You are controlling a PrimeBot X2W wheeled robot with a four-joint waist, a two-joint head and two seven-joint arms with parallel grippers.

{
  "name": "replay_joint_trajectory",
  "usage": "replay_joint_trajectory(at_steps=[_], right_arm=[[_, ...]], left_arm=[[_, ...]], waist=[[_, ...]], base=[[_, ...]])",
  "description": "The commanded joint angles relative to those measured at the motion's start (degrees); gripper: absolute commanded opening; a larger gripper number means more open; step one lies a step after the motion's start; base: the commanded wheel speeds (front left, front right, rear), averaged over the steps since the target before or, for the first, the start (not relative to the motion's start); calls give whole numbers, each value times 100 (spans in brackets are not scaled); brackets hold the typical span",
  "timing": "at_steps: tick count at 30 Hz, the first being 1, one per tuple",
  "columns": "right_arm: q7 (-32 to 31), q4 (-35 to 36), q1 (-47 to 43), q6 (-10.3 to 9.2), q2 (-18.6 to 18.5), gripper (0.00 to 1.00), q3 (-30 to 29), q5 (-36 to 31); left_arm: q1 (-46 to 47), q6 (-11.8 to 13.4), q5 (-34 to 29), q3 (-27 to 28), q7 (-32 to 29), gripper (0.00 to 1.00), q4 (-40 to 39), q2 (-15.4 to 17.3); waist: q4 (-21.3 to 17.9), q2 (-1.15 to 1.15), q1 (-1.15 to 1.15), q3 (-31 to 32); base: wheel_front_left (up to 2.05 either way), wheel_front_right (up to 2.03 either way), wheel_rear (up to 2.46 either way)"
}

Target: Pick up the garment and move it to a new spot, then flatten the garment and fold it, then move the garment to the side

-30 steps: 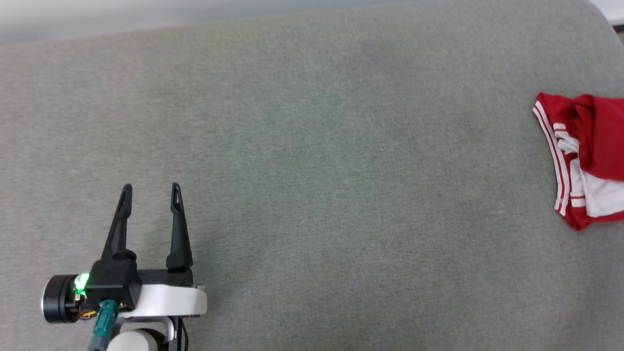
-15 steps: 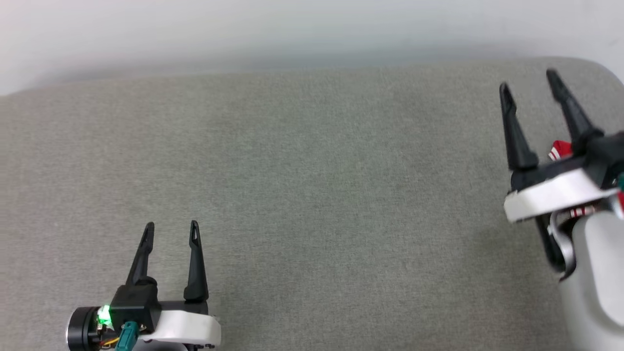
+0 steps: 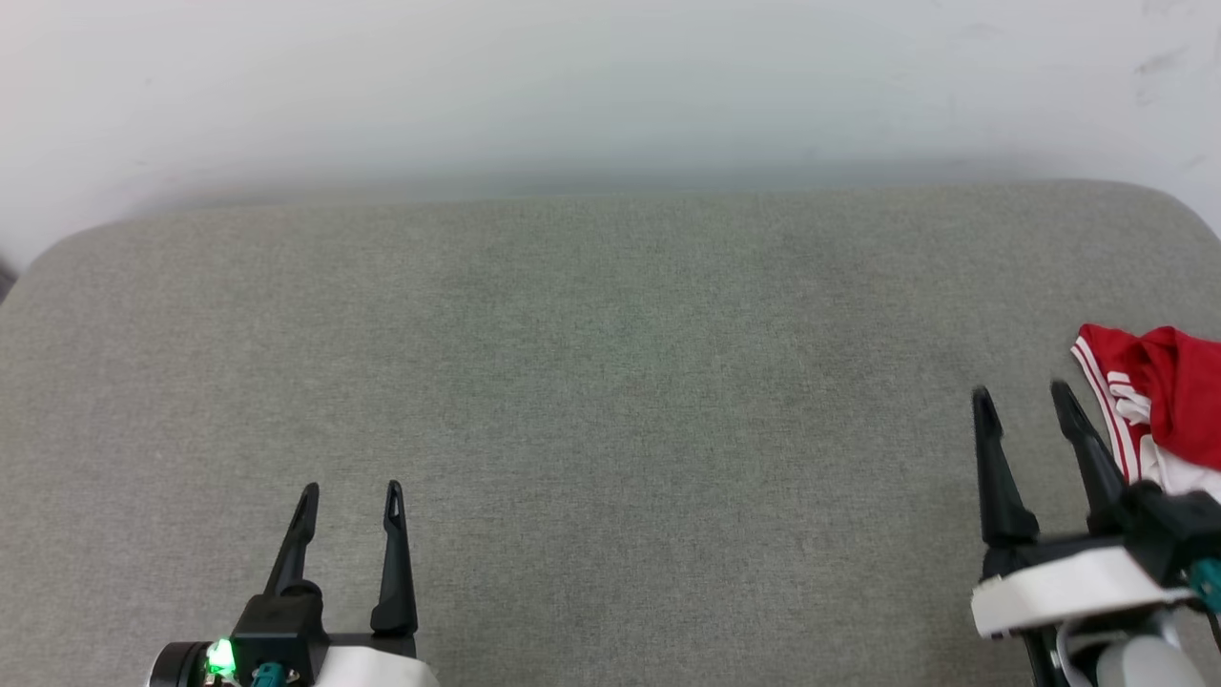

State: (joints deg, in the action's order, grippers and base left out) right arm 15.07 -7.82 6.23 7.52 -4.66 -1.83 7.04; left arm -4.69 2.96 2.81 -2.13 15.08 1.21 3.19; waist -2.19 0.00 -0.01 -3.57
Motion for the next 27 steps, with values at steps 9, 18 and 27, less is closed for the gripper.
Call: replay_joint_trajectory(at_steps=[9, 18, 27], right_arm=[[10, 545, -1080, -6, 179, 100, -235, 27], [10, 690, -1425, -6, 191, 100, -135, 178], [-2, 612, -1386, -1, 166, 0, -74, 156]], left_arm=[[-186, -143, 10, 2, 11, 100, 86, -8], [-301, -176, 76, 25, 11, 100, 150, -19], [-241, -250, 65, 45, -4, 0, 286, -19]], waist=[[113, 0, 1, 245], [103, 0, 1, 357], [110, 0, 1, 368]], base=[[0, 0, 0], [0, 0, 0], [0, 0, 0]])
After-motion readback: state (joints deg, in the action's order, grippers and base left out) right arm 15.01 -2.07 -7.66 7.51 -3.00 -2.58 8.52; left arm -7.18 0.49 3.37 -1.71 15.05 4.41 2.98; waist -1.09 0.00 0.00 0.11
